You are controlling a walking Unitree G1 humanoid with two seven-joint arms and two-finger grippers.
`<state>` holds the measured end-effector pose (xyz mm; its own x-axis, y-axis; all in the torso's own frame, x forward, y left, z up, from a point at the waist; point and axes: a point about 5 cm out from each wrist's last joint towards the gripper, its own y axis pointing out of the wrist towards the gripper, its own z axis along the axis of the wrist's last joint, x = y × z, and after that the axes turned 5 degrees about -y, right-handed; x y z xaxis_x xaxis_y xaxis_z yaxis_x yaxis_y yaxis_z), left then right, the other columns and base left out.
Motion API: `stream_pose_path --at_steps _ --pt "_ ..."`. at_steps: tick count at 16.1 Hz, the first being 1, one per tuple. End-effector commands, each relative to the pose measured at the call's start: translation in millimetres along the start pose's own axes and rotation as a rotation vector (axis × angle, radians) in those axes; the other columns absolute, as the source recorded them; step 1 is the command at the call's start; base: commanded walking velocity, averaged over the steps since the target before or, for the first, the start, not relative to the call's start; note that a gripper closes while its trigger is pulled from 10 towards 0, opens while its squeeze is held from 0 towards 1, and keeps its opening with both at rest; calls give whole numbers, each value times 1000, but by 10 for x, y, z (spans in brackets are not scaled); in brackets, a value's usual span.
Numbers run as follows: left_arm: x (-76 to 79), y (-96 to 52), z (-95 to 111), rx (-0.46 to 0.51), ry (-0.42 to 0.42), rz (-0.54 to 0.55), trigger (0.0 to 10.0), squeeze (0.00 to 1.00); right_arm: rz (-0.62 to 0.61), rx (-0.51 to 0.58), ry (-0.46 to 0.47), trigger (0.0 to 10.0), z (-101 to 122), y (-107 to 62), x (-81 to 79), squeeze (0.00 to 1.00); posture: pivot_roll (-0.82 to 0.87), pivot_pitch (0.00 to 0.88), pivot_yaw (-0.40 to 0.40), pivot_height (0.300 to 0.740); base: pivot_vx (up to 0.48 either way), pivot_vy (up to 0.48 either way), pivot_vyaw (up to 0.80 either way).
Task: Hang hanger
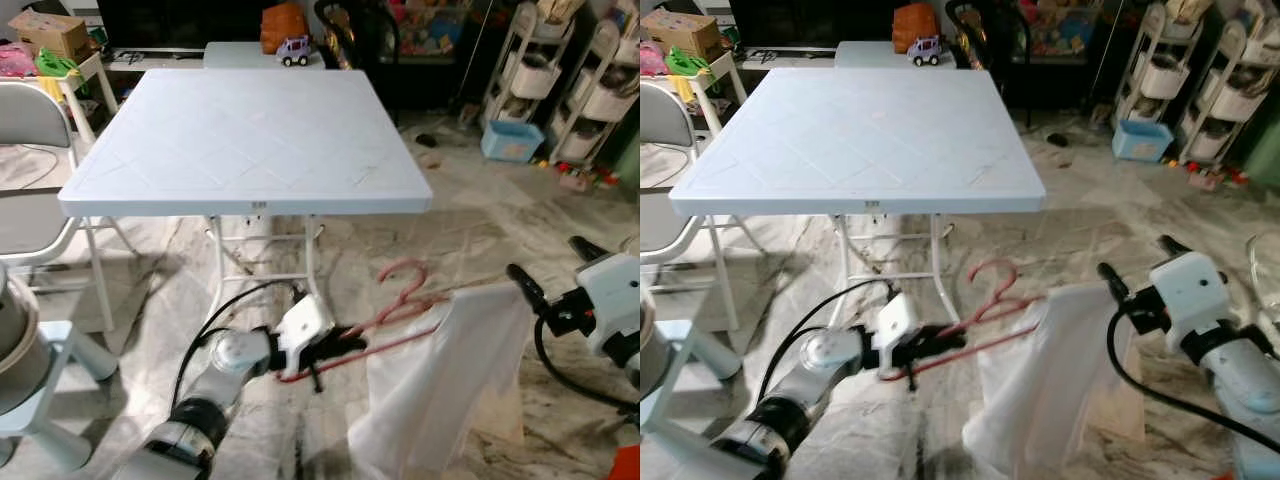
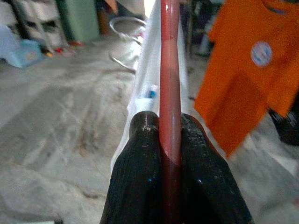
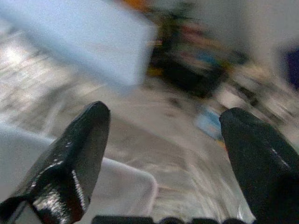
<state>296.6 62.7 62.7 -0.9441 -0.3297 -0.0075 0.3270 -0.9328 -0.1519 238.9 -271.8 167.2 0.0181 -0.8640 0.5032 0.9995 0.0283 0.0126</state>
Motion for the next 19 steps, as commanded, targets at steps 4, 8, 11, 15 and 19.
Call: stream_pose_path --at_steps 4,8,11,15,19 --pt "-15 157 256 135 1 34 0 0 -251 -110 213 10000 -251 -61 -139 1000 45 0 -67 740 0 0 0" --pt "4 208 286 142 3 43 0 0 -61 -132 339 10000 -246 -116 -479 1000 40 0 -67 740 0 0 0" --pt "6 241 305 142 1 44 0 0 98 -128 344 10000 -227 -212 -636 0 38 0 -68 740 0 0 0" --pt "82 287 292 145 -7 11 0 0 154 -87 376 10000 -131 -183 -733 0 35 0 -66 740 0 0 0" --pt "186 349 301 157 -10 -49 0 0 158 -85 355 10000 -113 -104 -850 0 37 0 -65 740 0 0 0"
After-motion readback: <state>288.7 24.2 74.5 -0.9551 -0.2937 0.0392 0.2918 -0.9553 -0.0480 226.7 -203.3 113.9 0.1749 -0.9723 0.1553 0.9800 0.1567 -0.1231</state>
